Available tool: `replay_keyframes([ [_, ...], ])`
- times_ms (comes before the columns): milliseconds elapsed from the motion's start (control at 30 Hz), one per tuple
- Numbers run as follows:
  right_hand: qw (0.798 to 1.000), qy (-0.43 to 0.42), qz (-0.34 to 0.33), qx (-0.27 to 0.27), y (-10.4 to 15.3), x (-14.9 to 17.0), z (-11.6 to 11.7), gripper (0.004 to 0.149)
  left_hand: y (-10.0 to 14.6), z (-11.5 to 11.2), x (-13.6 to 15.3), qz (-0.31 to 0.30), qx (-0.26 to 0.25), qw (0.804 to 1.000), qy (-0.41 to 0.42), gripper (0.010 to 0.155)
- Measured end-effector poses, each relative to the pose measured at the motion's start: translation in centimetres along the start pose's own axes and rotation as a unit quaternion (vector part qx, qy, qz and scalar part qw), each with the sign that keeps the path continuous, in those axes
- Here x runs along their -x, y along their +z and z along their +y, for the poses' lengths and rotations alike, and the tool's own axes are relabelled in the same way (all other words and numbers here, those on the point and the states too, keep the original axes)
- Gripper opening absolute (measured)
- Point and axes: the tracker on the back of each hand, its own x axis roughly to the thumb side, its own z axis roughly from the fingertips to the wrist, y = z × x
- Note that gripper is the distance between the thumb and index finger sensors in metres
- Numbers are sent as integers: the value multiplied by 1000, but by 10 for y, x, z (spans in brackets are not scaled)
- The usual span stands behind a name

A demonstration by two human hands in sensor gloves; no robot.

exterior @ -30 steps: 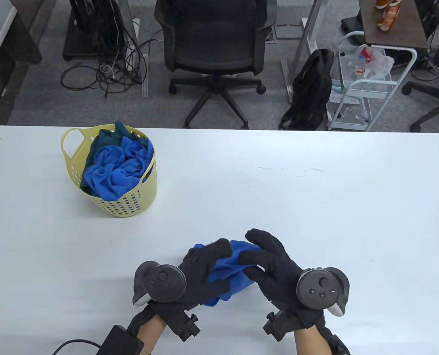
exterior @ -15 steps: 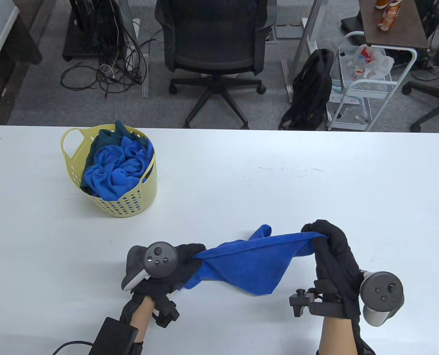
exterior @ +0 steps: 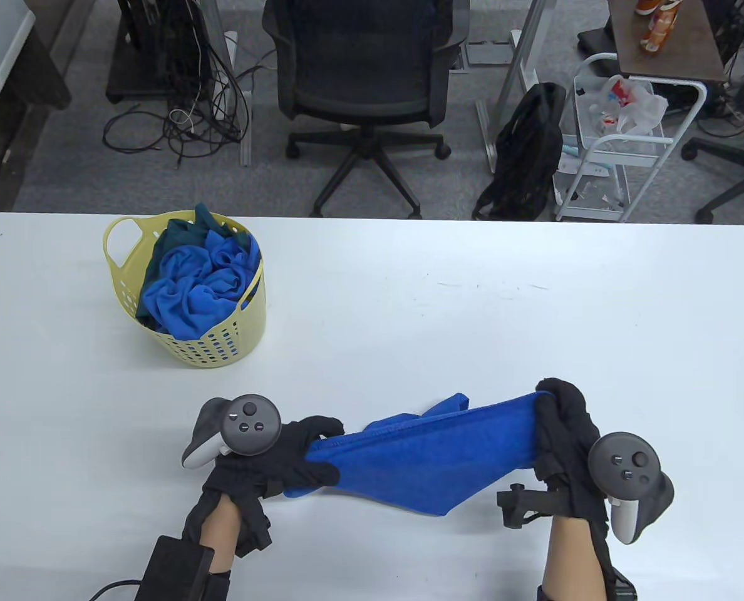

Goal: Fold and stack clothes and towels from laundry basket

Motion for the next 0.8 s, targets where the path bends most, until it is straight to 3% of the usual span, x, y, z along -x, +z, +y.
replay_keyframes([
  [67, 1000, 6, 8, 20, -2, 5, -6, 39, 2, 2, 0, 53, -15, 995, -78, 78],
  [133, 999, 8, 17, 28, -3, 11, -10, 40, 4, 6, 3, 70, -31, 992, -100, 67],
  [200, 999, 0, 27, 29, -4, 15, -12, 40, 7, 10, 8, 56, -58, 996, -46, 60],
  [367, 999, 11, 38, 24, -6, 23, -9, 40, 20, 22, 24, 57, -128, 989, 40, 55],
  [533, 999, 27, 36, 24, -6, 23, -6, 40, 33, 32, 30, 91, -159, 983, 16, 54],
  [633, 999, 25, 33, 25, -6, 22, -5, 40, 34, 32, 32, 65, -175, 979, 81, 48],
  [800, 999, 26, 27, 26, -6, 22, -4, 40, 34, 31, 33, 80, -214, 968, 105, 44],
])
